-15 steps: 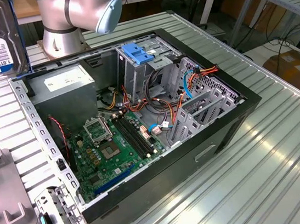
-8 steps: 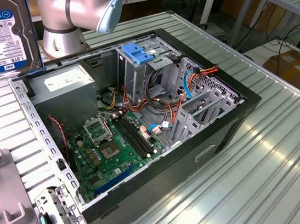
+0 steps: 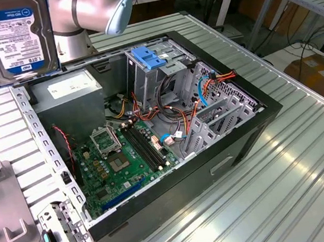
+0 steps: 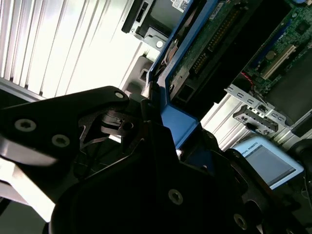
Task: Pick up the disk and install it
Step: 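Pick up the disk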
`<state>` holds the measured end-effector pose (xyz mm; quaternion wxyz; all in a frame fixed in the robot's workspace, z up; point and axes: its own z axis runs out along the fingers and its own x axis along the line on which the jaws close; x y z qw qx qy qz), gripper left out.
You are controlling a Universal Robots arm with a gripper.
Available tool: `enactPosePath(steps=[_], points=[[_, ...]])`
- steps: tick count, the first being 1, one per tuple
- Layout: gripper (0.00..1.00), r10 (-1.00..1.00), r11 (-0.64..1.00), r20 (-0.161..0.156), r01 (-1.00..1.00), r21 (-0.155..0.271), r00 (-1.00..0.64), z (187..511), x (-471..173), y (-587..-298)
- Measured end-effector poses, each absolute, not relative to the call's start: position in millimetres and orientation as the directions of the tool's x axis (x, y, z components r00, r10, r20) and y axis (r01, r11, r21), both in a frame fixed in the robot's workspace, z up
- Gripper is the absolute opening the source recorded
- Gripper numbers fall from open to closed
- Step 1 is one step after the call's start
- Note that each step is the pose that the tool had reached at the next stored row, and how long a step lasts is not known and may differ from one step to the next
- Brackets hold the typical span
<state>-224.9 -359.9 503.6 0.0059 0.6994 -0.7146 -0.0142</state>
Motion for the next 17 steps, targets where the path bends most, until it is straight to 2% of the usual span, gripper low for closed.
enactPosePath(steps=[17], points=[[0.37, -1.000, 0.021, -0.012, -1.000, 0.021, -0.022, 504, -195, -362]])
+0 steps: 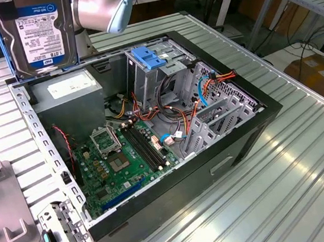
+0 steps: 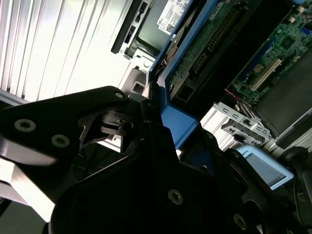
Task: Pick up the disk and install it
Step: 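Pick up the disk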
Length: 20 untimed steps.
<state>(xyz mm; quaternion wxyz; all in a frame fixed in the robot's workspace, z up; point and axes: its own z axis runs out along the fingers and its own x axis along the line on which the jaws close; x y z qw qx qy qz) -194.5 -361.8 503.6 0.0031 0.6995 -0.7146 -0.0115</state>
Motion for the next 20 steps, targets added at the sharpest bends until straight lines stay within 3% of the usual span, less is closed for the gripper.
enactPosePath(steps=[20], points=[[0.37, -1.000, 0.021, -0.012, -1.000, 0.007, -0.021, 503, -177, -368]])
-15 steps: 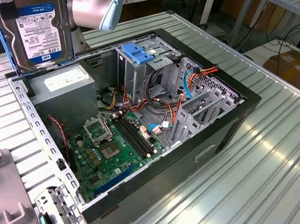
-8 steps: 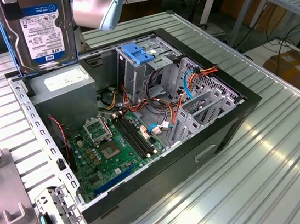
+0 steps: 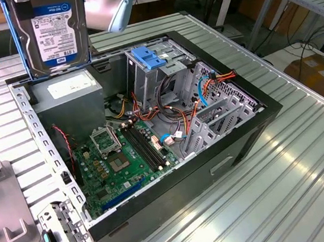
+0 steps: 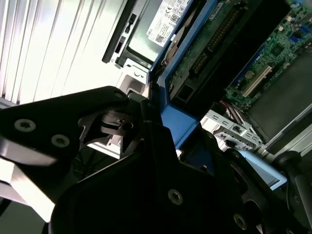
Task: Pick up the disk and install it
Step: 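Pick up the disk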
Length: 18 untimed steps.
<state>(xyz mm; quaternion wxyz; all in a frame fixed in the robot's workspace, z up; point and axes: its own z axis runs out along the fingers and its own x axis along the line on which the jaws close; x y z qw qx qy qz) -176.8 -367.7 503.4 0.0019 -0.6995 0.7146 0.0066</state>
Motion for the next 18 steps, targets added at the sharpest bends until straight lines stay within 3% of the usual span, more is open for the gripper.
enactPosePath(steps=[18], points=[[0.37, -1.000, 0.021, -0.012, -1.000, 0.003, -0.021, 502, -149, -380]])
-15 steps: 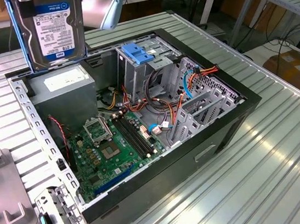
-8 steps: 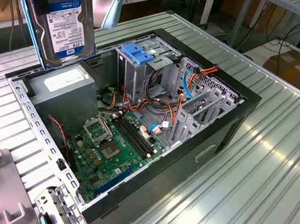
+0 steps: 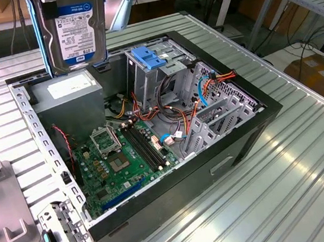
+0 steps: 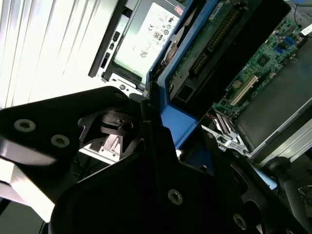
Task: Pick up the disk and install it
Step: 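Pick up the disk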
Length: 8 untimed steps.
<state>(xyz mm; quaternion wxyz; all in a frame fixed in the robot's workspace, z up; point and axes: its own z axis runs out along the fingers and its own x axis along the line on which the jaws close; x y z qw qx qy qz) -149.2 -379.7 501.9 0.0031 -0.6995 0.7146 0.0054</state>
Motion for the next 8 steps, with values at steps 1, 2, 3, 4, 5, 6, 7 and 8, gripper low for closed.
enactPosePath(steps=[1, 2, 3, 4, 5, 6, 7, 8], points=[[0.37, -1.000, 0.021, -0.012, -1.000, 0.003, -0.021, 501.7, -149.1, -381.4], [0.37, -1.000, 0.021, -0.012, -1.000, 0.003, -0.021, 501.7, -148.7, -383.0], [0.37, -1.000, 0.021, -0.012, -1.000, 0.003, -0.021, 501.5, -148.1, -384.4], [0.37, -1.000, 0.021, -0.012, -1.000, 0.003, -0.021, 501.4, -147.3, -385.2], [0.37, -1.000, 0.021, -0.012, -1.000, 0.003, -0.021, 501.2, -146.2, -385.9], [0.37, -1.000, 0.021, -0.012, -1.000, 0.003, -0.021, 501.2, -144.8, -386.3], [0.37, -1.000, 0.021, -0.012, -1.000, 0.003, -0.021, 501.2, -141.2, -387.0], [0.37, -1.000, 0.021, -0.012, -1.000, 0.003, -0.021, 501.1, -139.4, -387.2]])
